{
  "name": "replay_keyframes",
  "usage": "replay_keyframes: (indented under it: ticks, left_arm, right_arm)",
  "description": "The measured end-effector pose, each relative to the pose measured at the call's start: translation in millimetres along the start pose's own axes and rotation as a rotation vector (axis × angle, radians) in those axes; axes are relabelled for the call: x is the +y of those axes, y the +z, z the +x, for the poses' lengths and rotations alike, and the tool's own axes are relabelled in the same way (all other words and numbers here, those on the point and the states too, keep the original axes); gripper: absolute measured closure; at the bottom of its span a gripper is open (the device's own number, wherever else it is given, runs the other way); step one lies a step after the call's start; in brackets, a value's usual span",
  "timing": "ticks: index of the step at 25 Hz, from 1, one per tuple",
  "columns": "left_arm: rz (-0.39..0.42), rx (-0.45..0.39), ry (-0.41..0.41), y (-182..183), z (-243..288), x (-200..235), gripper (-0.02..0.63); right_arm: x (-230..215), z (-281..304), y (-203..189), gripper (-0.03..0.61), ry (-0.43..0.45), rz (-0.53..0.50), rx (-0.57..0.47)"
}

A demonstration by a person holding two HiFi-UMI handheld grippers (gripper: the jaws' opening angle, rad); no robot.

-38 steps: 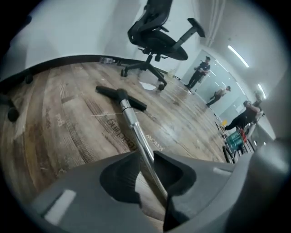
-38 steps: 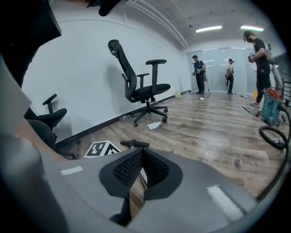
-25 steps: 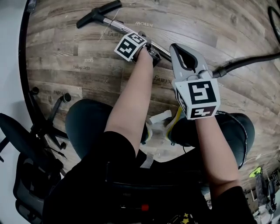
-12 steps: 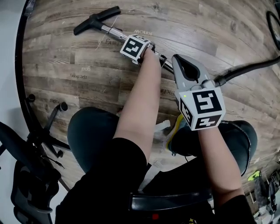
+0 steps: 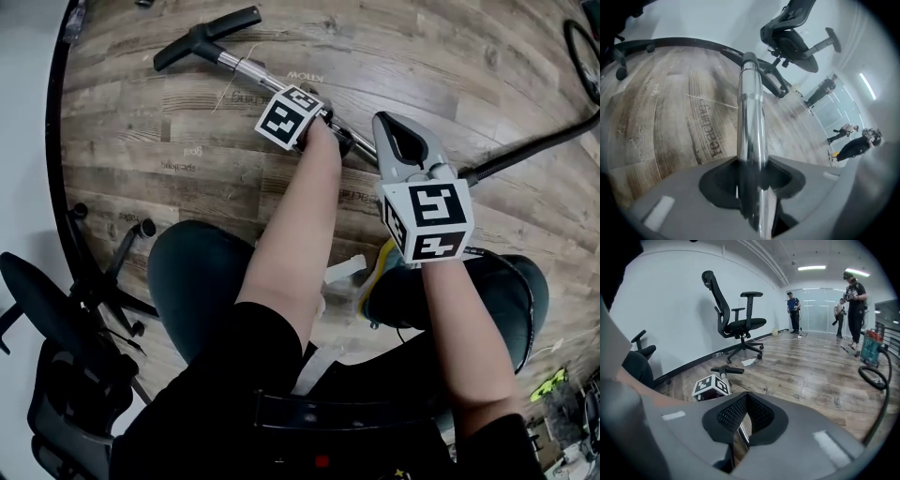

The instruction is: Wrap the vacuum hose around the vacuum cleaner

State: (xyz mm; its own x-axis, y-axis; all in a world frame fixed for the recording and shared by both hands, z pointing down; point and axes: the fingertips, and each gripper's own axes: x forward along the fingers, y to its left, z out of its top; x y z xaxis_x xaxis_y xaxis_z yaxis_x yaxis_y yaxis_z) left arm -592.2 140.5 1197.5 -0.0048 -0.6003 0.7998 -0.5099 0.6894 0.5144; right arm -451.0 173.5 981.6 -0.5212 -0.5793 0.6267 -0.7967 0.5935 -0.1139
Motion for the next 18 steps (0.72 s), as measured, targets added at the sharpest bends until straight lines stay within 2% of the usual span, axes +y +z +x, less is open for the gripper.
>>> replay_keyframes:
  ticks: [2, 5, 12, 16, 18]
  left_arm:
    - [0.037, -0.008, -0.015, 5.6, -24.0, -21.6, 0.459]
    - [0.121, -0.010, -0.035, 20.3, -77.5, -58.7, 0.459]
    - [0.425, 0.036, -0.207, 41.8, -243.5, -197.2, 0.462]
    - [0.599, 0.036, -0.300, 46.4, -345.7, -264.6, 0.460]
    - [0.656, 0.047, -0.320, 51.3, -394.6, -296.2, 0.462]
  right_arm:
    - [-3.8, -12.1, 6.3, 0.554, 0.004, -0.008, -0.010]
    - [-0.2, -51.6, 34.1, 0.554, 0.022, 0.045, -0.041]
    - [-21.0, -174.4, 121.6, 0.555, -0.038, 0.247, -0.062]
    - [-16.0, -257.7, 187.0, 0.555, -0.048, 0.266, -0.073]
    - [-16.0, -301.8, 218.6, 0.555, -0.061, 0.277, -0.084]
